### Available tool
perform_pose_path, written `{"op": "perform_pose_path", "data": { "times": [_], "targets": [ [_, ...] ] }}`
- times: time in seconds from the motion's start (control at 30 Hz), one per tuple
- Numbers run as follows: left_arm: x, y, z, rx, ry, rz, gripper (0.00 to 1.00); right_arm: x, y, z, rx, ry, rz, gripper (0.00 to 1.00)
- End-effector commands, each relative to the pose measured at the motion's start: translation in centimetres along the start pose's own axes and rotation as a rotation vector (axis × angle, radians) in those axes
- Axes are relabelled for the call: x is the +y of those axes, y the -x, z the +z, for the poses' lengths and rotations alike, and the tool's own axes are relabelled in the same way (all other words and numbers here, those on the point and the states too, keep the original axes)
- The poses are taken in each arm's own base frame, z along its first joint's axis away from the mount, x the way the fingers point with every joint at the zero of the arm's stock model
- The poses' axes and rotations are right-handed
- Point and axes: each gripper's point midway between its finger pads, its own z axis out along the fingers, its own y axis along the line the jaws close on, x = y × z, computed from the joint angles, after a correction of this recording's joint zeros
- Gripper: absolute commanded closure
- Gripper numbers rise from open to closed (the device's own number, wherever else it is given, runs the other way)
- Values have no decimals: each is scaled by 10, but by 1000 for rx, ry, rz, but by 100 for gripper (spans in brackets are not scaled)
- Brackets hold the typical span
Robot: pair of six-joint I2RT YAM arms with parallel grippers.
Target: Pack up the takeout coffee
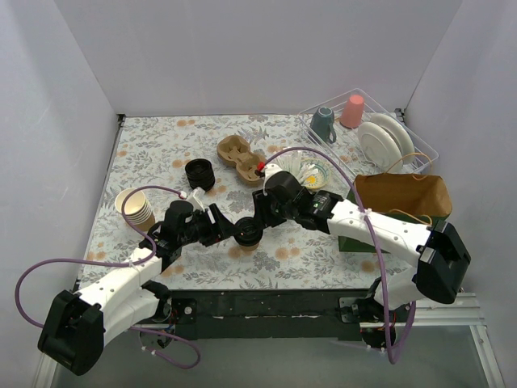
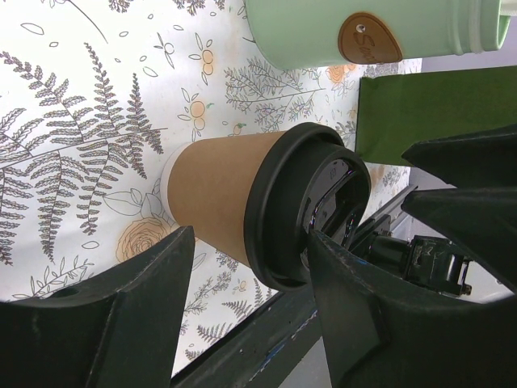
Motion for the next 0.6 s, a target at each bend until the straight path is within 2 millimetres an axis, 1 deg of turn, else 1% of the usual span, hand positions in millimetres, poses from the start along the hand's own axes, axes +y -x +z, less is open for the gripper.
{"op": "perform_pose_path", "data": {
  "times": [0.0, 0.17, 0.33, 0.57],
  "targets": [
    [22, -13, 0, 29, 69, -5, 44, 2, 8, 5, -30, 25, 14, 55],
    [23, -12, 0, 27, 73, -4, 44, 2, 1, 12, -8, 41, 13, 58],
    [25, -13, 0, 26, 81, -3, 44, 0, -11, 19, 25, 43, 10, 60],
    [29, -14, 1, 25, 97, -5, 44, -6, -29, 24, 65, 31, 22, 68]
  ]
}}
